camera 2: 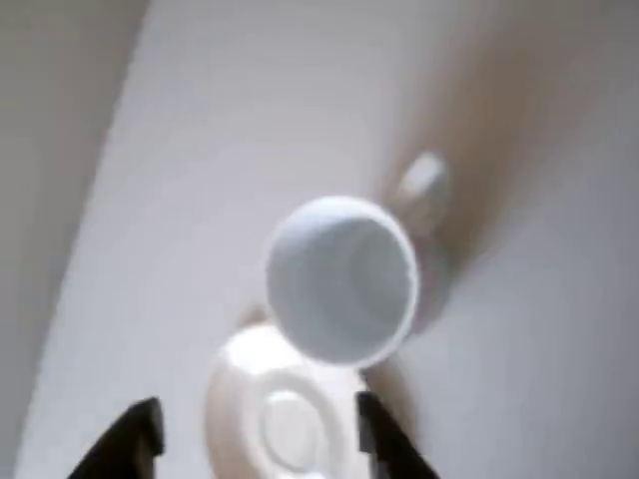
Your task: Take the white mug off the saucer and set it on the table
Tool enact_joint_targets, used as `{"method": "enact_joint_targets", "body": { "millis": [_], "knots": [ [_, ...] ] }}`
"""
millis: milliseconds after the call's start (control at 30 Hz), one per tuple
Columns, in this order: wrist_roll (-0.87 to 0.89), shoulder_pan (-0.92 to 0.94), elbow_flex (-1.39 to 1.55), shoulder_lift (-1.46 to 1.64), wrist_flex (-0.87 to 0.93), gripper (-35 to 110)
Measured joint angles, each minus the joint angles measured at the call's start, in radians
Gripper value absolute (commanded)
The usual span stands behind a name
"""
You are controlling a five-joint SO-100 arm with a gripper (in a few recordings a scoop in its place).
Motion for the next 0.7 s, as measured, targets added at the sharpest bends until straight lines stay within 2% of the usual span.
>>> {"method": "enact_joint_targets", "body": {
  "millis": [167, 333, 600, 700],
  "knots": [
    [0.213, -0.110, -0.014, 0.129, 0.104, -2],
    [0.453, -0.183, 0.067, 0.069, 0.101, -2],
    [0.534, -0.210, 0.399, 0.014, -0.189, -2],
    [0.545, -0.236, 0.535, 0.067, -0.235, -2]
  ]
}}
